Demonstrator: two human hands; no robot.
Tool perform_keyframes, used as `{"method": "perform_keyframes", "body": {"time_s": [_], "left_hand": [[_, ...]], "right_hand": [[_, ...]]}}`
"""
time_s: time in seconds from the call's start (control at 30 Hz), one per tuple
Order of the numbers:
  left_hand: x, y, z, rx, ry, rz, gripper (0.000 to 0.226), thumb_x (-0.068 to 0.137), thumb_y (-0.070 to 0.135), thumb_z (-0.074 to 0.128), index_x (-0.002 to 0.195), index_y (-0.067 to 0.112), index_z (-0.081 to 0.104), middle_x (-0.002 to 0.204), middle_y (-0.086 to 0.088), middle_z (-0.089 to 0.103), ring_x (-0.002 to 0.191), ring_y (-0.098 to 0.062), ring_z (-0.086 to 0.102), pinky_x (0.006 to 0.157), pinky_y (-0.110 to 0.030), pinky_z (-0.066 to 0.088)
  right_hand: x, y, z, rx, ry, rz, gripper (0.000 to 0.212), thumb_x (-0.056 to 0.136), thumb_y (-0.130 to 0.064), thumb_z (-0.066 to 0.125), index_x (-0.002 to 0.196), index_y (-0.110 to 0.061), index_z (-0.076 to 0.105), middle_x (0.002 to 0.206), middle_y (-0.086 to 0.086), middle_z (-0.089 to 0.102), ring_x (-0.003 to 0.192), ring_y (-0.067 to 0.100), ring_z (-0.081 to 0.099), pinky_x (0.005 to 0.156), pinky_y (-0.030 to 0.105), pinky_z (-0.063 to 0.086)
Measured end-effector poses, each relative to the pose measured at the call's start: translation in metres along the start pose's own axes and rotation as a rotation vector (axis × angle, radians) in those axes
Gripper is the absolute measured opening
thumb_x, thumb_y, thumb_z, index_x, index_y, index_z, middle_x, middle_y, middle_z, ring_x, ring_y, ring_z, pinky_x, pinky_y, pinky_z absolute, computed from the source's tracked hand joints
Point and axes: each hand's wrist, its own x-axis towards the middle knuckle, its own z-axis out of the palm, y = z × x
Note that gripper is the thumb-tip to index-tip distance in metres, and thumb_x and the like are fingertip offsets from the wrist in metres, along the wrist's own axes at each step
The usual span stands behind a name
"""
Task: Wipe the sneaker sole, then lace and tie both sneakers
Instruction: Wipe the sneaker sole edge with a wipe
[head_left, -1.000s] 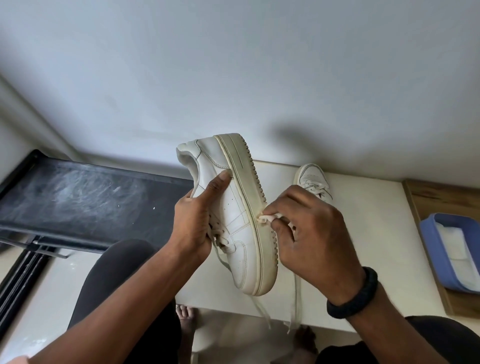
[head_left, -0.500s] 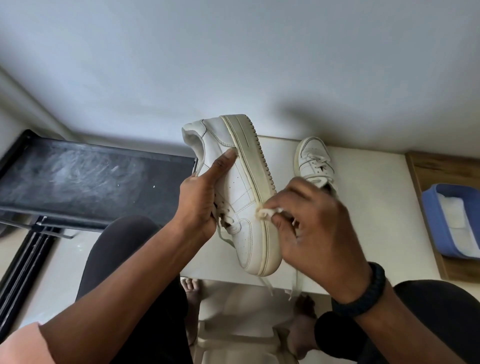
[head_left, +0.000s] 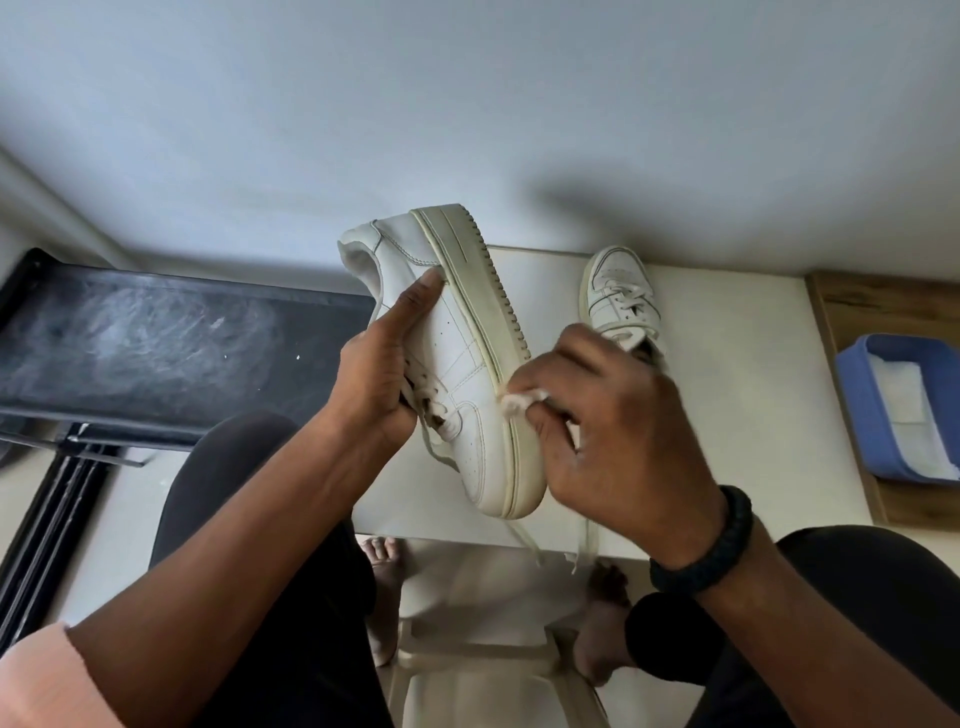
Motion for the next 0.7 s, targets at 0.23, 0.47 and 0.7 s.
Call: {"method": "perform_keyframes", "body": {"time_s": [0.23,0.47,0.7], "left_hand": [[0.006,-0.002,-0.003,-0.028,0.007,0.005,0.060,0.079,0.040,0.087,0.130,0.014,0.069,0.120,-0.010,0.077,0.111,-0.030,0.075,0.103,-0.055,0.055],[0.010,0.001,-0.010,-0.034,0.051,-0.021,0.064,0.076,0.044,0.088,0.130,0.016,0.070,0.118,-0.008,0.078,0.108,-0.030,0.076,0.099,-0.058,0.056],[0.006,0.005,-0.009,-0.048,0.047,-0.043,0.054,0.083,0.047,0.082,0.130,0.023,0.070,0.116,-0.002,0.079,0.106,-0.026,0.077,0.094,-0.056,0.059]], "right_hand": [[0.004,0.005,-0.005,-0.030,0.075,0.061,0.013,0.081,-0.009,0.074,0.092,-0.016,0.073,0.089,-0.003,0.060,0.072,0.014,0.061,0.063,0.030,0.055],[0.001,-0.001,-0.003,0.000,-0.059,-0.067,0.007,0.087,-0.015,0.069,0.093,-0.016,0.072,0.092,-0.005,0.059,0.076,0.013,0.063,0.067,0.029,0.056],[0.002,0.009,-0.004,0.007,0.056,-0.002,0.012,0.084,-0.008,0.067,0.095,-0.011,0.073,0.089,-0.003,0.063,0.070,0.010,0.058,0.062,0.032,0.057]]}}
